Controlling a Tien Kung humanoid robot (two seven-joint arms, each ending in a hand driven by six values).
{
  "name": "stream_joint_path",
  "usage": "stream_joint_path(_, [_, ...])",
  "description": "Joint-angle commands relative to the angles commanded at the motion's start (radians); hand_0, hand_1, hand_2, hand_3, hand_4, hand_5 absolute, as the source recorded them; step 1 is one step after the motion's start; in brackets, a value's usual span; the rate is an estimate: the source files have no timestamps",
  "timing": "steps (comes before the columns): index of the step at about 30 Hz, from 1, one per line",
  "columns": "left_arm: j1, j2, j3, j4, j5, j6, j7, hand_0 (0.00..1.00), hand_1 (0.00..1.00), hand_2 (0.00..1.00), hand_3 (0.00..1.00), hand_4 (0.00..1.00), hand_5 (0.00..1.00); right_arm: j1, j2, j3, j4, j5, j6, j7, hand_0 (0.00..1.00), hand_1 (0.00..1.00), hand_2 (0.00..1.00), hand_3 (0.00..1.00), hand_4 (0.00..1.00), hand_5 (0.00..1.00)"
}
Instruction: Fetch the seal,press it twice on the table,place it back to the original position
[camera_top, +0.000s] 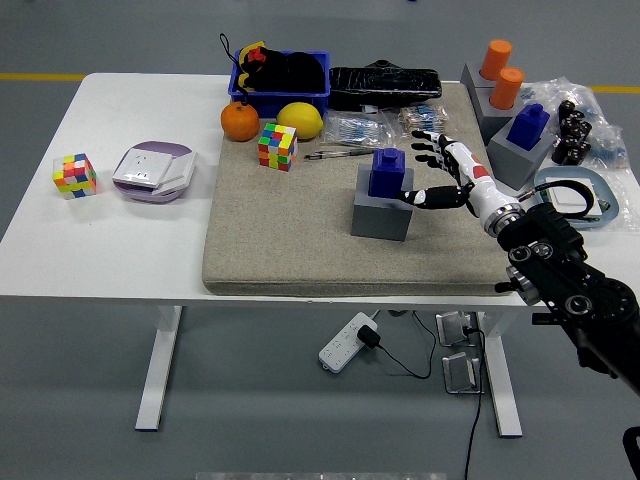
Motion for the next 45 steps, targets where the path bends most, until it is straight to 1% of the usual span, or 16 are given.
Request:
stream_joint_path(3, [-0.002,0.000,0.002,-0.001,0.001,0.000,-0.001,0.823,0.788,0.752,0.812,0.716,0.374,0.006,0.013,-0.004,-0.017,0.025,-0.004,0.019,0.861,0.820,0.854,0.905,0.958,0.002])
stream_joint_path(8, [-0.004,0.001,0.003,-0.002,0.003,-0.001,-0.003,0.823,0.788,0.752,0.812,0.716,0.374,0.012,0.035,-0.010,-0.036,0.048,-0.012,0.043,0.861,0.820,0.854,0.905,0.958,0.002])
stream_joint_path(9, [-0.004,0.001,0.004,-0.002,0.003,-0.001,-0.003,0.823,0.788,0.752,0.812,0.716,0.374,0.012,0.039,-0.012,-0.037,0.050,-0.014,0.046,0.851,0.806,0.842,0.890,0.955,0.002])
stream_joint_path(14, [-0.003,0.001,0.006,-0.001,0.002,-0.001,-0.004,0.823,0.788,0.752,0.812,0.716,0.374,0.013,0.047,-0.025,-0.038,0.051,-0.021,0.053,0.851,0.806,0.842,0.890,0.955,0.002])
stream_joint_path(15, [-0.002,0.000,0.007,-0.001,0.002,-0.001,-0.003,0.823,0.788,0.752,0.812,0.717,0.373,0.013,0.050,-0.029,-0.037,0.051,-0.024,0.054,0.837,0.783,0.797,0.859,0.944,0.002])
stream_joint_path(20, [-0.001,-0.001,0.009,-0.001,0.002,-0.002,-0.003,0.823,0.788,0.752,0.812,0.717,0.373,0.014,0.055,-0.047,-0.037,0.051,-0.037,0.060,0.837,0.783,0.797,0.859,0.944,0.002])
stream_joint_path(21, [-0.002,-0.001,0.009,-0.001,0.002,-0.002,-0.003,0.823,0.789,0.752,0.812,0.717,0.372,0.014,0.055,-0.049,-0.036,0.051,-0.039,0.061,0.808,0.725,0.707,0.780,0.885,0.002])
stream_joint_path(26, [-0.005,0.000,0.009,-0.001,0.003,-0.002,-0.003,0.823,0.789,0.752,0.812,0.717,0.372,0.016,0.061,-0.057,-0.042,0.050,-0.056,0.066,0.808,0.725,0.707,0.780,0.885,0.002])
stream_joint_path(27, [-0.005,0.000,0.010,-0.001,0.003,-0.002,-0.003,0.822,0.789,0.752,0.812,0.719,0.374,0.017,0.062,-0.061,-0.044,0.051,-0.061,0.067,0.782,0.677,0.666,0.718,0.795,0.002])
stream_joint_path(30, [-0.006,0.001,0.011,-0.001,0.003,-0.002,-0.002,0.822,0.789,0.752,0.812,0.719,0.374,0.021,0.063,-0.067,-0.049,0.050,-0.073,0.070,0.782,0.677,0.666,0.718,0.795,0.002])
stream_joint_path(32, [-0.006,0.001,0.010,-0.001,0.005,-0.002,-0.002,0.822,0.789,0.752,0.812,0.719,0.374,0.021,0.064,-0.069,-0.051,0.049,-0.072,0.070,0.782,0.677,0.666,0.718,0.795,0.002])
stream_joint_path(33, [-0.005,0.001,0.010,-0.002,0.005,-0.002,-0.002,0.822,0.789,0.752,0.812,0.720,0.373,0.022,0.064,-0.070,-0.051,0.048,-0.072,0.070,0.739,0.614,0.612,0.662,0.742,0.002])
stream_joint_path(38, [-0.005,0.001,0.013,-0.001,0.004,-0.001,-0.002,0.822,0.789,0.752,0.812,0.720,0.373,0.026,0.066,-0.083,-0.061,0.055,-0.077,0.071,0.739,0.614,0.612,0.662,0.742,0.002])
stream_joint_path(39, [-0.005,0.001,0.014,-0.001,0.003,-0.001,-0.002,0.822,0.789,0.752,0.812,0.721,0.374,0.026,0.067,-0.084,-0.062,0.056,-0.078,0.072,0.728,0.581,0.579,0.617,0.717,0.002])
stream_joint_path(44, [-0.007,0.001,0.013,-0.001,0.004,-0.002,-0.002,0.822,0.789,0.752,0.812,0.721,0.374,0.029,0.070,-0.092,-0.065,0.063,-0.088,0.080,0.728,0.581,0.579,0.617,0.717,0.002])
stream_joint_path(45, [-0.006,0.001,0.012,-0.002,0.005,-0.002,-0.002,0.823,0.788,0.753,0.812,0.722,0.374,0.029,0.071,-0.092,-0.065,0.065,-0.091,0.084,0.671,0.531,0.539,0.567,0.699,0.002])
